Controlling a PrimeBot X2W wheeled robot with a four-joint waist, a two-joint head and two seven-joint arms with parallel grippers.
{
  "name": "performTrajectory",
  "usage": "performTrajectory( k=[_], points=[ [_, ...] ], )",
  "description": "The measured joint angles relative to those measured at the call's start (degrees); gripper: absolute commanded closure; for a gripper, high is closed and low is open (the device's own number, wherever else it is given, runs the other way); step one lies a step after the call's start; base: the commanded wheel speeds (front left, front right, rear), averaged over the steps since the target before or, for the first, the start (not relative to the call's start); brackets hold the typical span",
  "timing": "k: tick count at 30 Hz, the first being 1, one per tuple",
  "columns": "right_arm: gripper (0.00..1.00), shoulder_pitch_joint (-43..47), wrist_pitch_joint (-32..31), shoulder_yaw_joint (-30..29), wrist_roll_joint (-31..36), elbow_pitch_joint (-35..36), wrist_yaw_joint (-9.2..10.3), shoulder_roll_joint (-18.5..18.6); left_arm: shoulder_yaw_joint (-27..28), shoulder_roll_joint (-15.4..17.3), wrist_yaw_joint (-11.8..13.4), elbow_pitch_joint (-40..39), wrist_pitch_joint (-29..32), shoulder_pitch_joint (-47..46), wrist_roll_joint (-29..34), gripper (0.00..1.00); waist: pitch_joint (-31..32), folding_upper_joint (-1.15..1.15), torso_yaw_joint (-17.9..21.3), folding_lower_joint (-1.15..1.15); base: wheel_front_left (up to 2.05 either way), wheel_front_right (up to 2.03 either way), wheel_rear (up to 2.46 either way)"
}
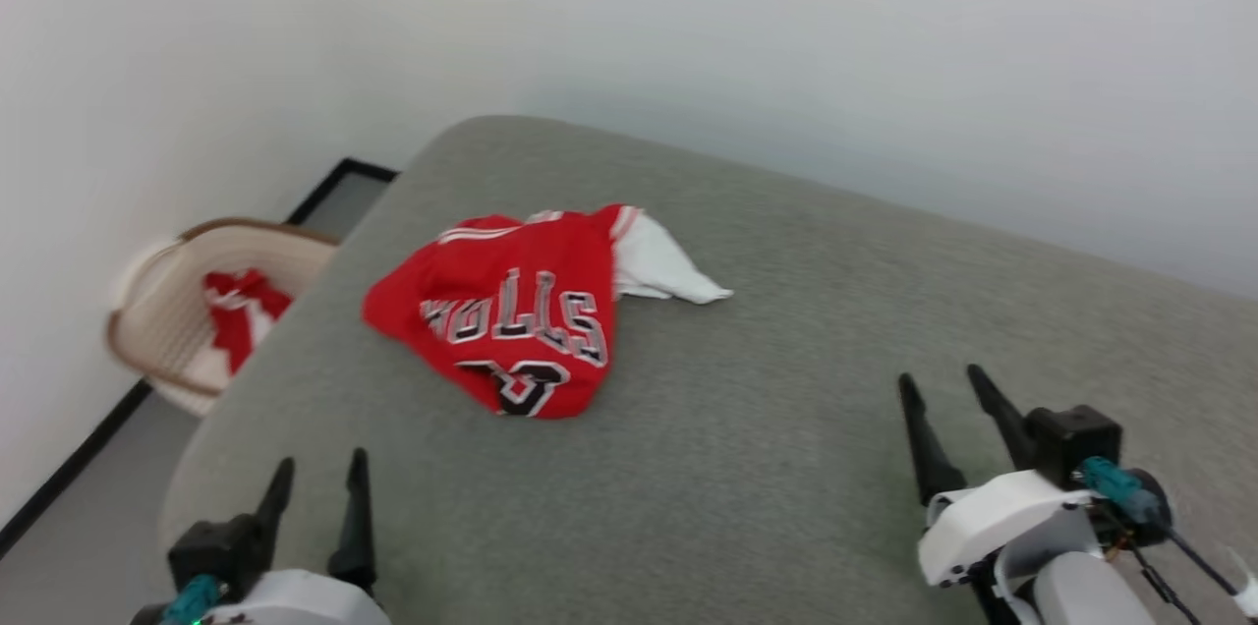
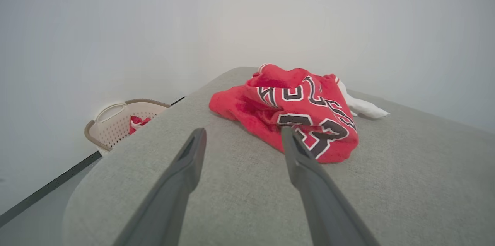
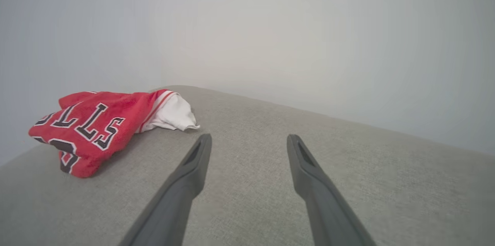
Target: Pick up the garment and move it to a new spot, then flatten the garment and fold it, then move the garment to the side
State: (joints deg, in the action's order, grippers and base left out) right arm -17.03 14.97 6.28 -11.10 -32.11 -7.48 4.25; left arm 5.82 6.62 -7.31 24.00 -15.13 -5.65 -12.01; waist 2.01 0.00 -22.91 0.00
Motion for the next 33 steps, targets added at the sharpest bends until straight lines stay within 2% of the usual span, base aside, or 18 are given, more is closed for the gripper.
performTrajectory(
  k=[5, 9, 15, 22, 28, 31, 33],
  points=[
    [0.0, -3.08, 0.01, 4.23, -0.98, -1.47, 0.0, -0.77, 2.88, -0.8, 0.56, -2.41, 0.0, 1.75, -0.45, 0.0, -0.3, 0.0, -4.25, 0.0, 0.0, 0.0, 0.0],
    [0.0, -5.41, 0.01, 7.82, -2.16, -3.14, 0.0, -0.94, 4.88, -1.46, 0.98, -4.47, -0.01, 2.99, -0.55, 0.0, -1.15, 0.0, -6.22, 0.0, 0.0, 0.0, 0.0],
    [0.0, -7.72, 0.01, 12.17, -3.94, -4.92, 0.0, -1.12, 6.7, -2.56, 1.52, -6.37, -0.01, 4.59, -0.54, 0.0, -2.37, 0.0, -7.39, 0.0, 0.0, 0.0, 0.0],
    [0.0, -8.25, 0.0, 13.82, -5.05, -5.34, 0.0, -1.18, 5.94, -2.56, 0.75, -5.64, -0.01, 4.55, 0.14, 0.0, -2.12, 0.0, -7.12, 0.0, 0.0, 0.0, 0.0],
    [0.0, -6.14, 0.01, 12.29, -4.98, -4.13, 0.0, -0.7, 0.32, -0.16, 0.18, -1.76, -0.01, -1.06, 0.87, 0.0, -2.23, 0.0, -6.3, 0.0, 0.0, 0.0, 0.0],
    [0.0, -4.72, 0.01, 11.35, -4.3, -3.32, 0.0, -0.03, -8.36, 2.94, -0.08, 2.0, 0.71, -6.79, 1.85, 0.0, -2.74, 0.0, -5.9, 0.0, 0.0, 0.0, 0.0],
    [0.0, -4.44, 0.0, 11.33, -3.6, -2.91, 0.0, 0.18, -12.68, 4.34, -0.09, 4.1, 1.82, -11.54, -1.05, 0.0, -3.19, 0.0, -5.44, 0.0, 0.0, 0.0, 0.0]
  ],
)
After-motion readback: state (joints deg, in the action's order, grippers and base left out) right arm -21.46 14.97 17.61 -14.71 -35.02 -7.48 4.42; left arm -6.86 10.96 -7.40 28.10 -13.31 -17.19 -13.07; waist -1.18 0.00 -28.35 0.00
